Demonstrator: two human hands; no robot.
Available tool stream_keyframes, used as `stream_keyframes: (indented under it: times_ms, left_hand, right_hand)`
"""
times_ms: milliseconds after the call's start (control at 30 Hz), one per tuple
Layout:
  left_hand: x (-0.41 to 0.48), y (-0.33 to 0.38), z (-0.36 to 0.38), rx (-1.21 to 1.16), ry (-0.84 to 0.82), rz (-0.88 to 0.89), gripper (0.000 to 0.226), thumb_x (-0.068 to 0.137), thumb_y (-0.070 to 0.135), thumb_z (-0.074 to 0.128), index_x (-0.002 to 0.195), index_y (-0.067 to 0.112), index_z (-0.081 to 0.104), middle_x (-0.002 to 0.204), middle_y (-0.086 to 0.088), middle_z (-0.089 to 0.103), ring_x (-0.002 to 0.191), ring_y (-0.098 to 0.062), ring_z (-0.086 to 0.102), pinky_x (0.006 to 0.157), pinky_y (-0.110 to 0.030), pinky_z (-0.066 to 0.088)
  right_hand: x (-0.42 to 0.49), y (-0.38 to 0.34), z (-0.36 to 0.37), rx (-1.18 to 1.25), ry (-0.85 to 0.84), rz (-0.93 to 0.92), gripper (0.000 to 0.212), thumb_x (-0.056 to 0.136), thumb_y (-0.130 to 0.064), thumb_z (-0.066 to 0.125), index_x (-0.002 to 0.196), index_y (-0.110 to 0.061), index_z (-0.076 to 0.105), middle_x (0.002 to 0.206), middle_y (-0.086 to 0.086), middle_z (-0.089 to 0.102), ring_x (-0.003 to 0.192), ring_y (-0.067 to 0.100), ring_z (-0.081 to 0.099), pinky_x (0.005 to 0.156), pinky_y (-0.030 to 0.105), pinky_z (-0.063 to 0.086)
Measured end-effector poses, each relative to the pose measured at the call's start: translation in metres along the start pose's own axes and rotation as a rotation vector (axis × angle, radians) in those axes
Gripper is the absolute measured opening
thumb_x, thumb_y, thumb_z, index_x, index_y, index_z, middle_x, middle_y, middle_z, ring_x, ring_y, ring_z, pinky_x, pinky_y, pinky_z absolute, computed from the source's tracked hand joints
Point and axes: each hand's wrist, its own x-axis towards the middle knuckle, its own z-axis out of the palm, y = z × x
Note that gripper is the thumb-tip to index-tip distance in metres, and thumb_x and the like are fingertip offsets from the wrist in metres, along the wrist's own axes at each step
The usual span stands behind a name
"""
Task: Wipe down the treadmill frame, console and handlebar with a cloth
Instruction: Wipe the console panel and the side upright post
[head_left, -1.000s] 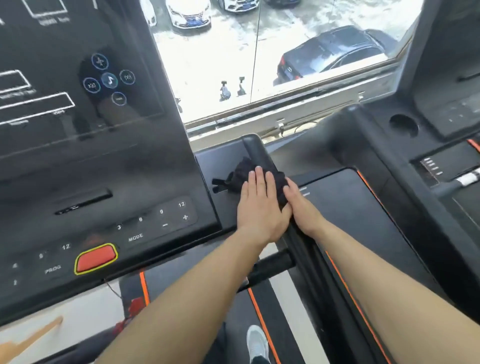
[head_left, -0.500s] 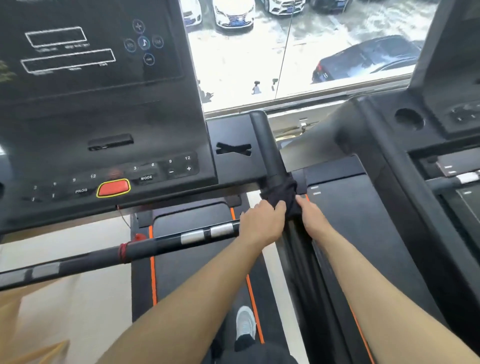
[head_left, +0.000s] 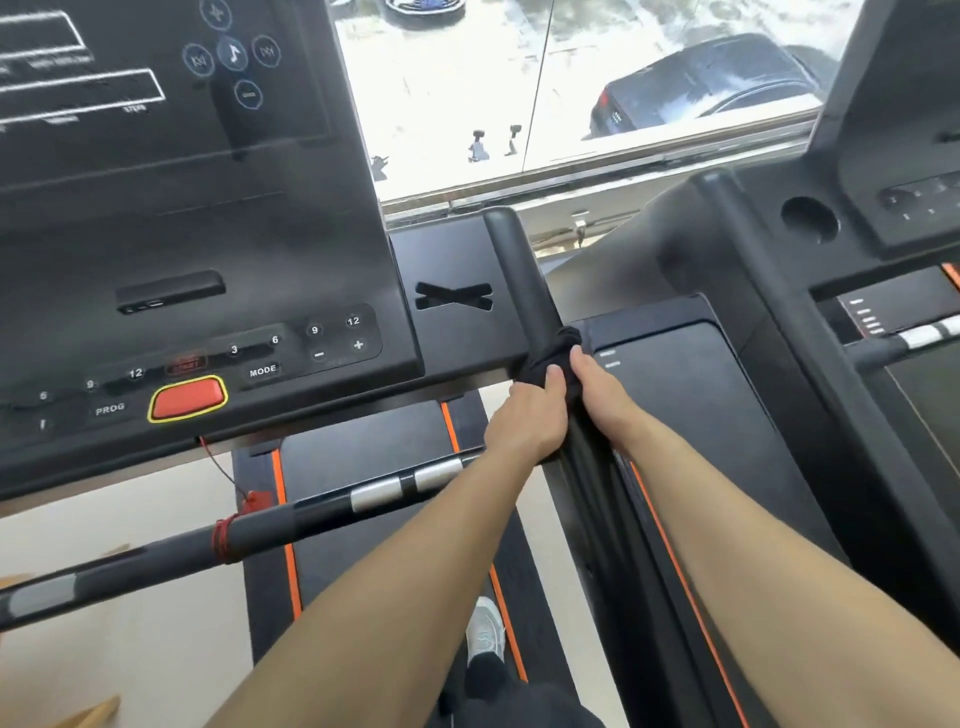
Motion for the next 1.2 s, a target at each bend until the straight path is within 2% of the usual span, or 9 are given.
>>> stream_keyframes:
  times_ms: [133, 233, 333, 500, 567, 667, 800, 1067, 1200]
  left_hand:
    - [0.007, -0.013, -0.016, -0.093, -0.104, -0.006, 0.073, 0.104, 0.053, 0.004, 0.152, 0.009, 0.037, 0.153, -0.018, 0.041, 0.138, -0.032, 0.042, 0.109, -0.040, 0.031]
    - [0.008, -0.015, -0.025, -0.135, -0.219, 0.010, 0.076, 0.104, 0.054, 0.003, 0.149, 0.007, 0.043, 0.153, -0.016, 0.043, 0.141, -0.029, 0.039, 0.114, -0.035, 0.025]
    - [0.000, -0.011, -0.017, 0.055, -0.213, 0.086, 0.073, 0.104, 0.052, 0.006, 0.146, 0.004, 0.044, 0.147, -0.022, 0.047, 0.130, -0.036, 0.049, 0.102, -0.038, 0.035]
    - [-0.018, -0.013, 0.005, 0.351, -0.045, 0.088, 0.059, 0.102, 0.048, 0.018, 0.131, 0.004, 0.044, 0.116, -0.020, 0.059, 0.085, -0.034, 0.050, 0.073, -0.039, 0.037]
    - [-0.020, -0.007, 0.005, 0.250, -0.003, 0.078, 0.052, 0.105, 0.037, 0.017, 0.144, 0.010, 0.038, 0.117, -0.019, 0.055, 0.088, -0.033, 0.047, 0.074, -0.038, 0.036]
    - [-0.009, 0.006, -0.011, -0.008, -0.084, 0.016, 0.054, 0.107, 0.035, 0.013, 0.157, 0.015, 0.019, 0.145, -0.022, 0.047, 0.128, -0.036, 0.048, 0.100, -0.040, 0.037]
    - [0.004, 0.005, -0.020, -0.313, -0.117, -0.121, 0.082, 0.099, 0.067, 0.010, 0.146, 0.012, 0.049, 0.149, -0.011, 0.050, 0.136, -0.026, 0.045, 0.116, -0.038, 0.028]
    - [-0.033, 0.005, 0.001, 0.202, 0.065, 0.049, 0.062, 0.106, 0.046, 0.017, 0.132, -0.001, 0.048, 0.132, -0.026, 0.055, 0.120, -0.042, 0.054, 0.094, -0.043, 0.041]
    - [-0.064, -0.001, 0.030, 0.338, 0.290, 0.172, 0.047, 0.104, 0.034, 0.035, 0.129, -0.005, 0.042, 0.119, -0.025, 0.063, 0.110, -0.041, 0.059, 0.089, -0.046, 0.044]
  right_hand:
    - [-0.035, 0.004, 0.009, -0.393, 0.051, -0.115, 0.060, 0.106, -0.047, 0.024, 0.160, -0.021, 0.017, 0.165, -0.001, 0.021, 0.151, 0.018, 0.021, 0.120, 0.037, 0.016]
    - [-0.051, 0.008, 0.014, -0.576, 0.007, -0.231, 0.060, 0.108, -0.039, 0.022, 0.160, -0.012, 0.010, 0.168, 0.004, 0.005, 0.154, 0.017, 0.006, 0.120, 0.034, 0.011]
    - [-0.036, -0.004, 0.010, -0.330, 0.036, -0.161, 0.057, 0.107, -0.044, 0.024, 0.158, -0.016, 0.023, 0.159, 0.000, 0.031, 0.142, 0.015, 0.033, 0.110, 0.031, 0.024]
    - [0.004, -0.010, -0.008, 0.172, -0.097, 0.128, 0.058, 0.102, -0.059, 0.035, 0.117, -0.014, 0.069, 0.125, 0.004, 0.070, 0.112, 0.017, 0.066, 0.104, 0.032, 0.046]
    - [0.006, -0.007, -0.009, 0.167, -0.104, 0.135, 0.057, 0.102, -0.058, 0.037, 0.119, -0.015, 0.069, 0.117, 0.002, 0.073, 0.104, 0.014, 0.068, 0.091, 0.030, 0.051]
    - [-0.007, 0.002, -0.006, -0.060, -0.057, 0.052, 0.033, 0.107, -0.047, 0.031, 0.116, -0.026, 0.055, 0.115, -0.003, 0.066, 0.098, 0.006, 0.059, 0.090, 0.029, 0.044]
    - [-0.040, 0.029, -0.007, -0.319, -0.010, -0.195, 0.043, 0.106, -0.036, 0.034, 0.148, -0.027, 0.038, 0.138, -0.008, 0.050, 0.121, 0.007, 0.045, 0.097, 0.028, 0.031]
    - [-0.016, 0.016, -0.004, -0.102, 0.000, -0.067, 0.047, 0.104, -0.049, 0.029, 0.123, -0.019, 0.059, 0.119, 0.000, 0.064, 0.114, 0.016, 0.058, 0.102, 0.031, 0.037]
    - [-0.036, 0.013, -0.005, -0.232, 0.020, -0.109, 0.040, 0.109, -0.027, 0.031, 0.146, -0.018, 0.043, 0.141, 0.005, 0.054, 0.133, 0.024, 0.047, 0.089, 0.024, 0.028]
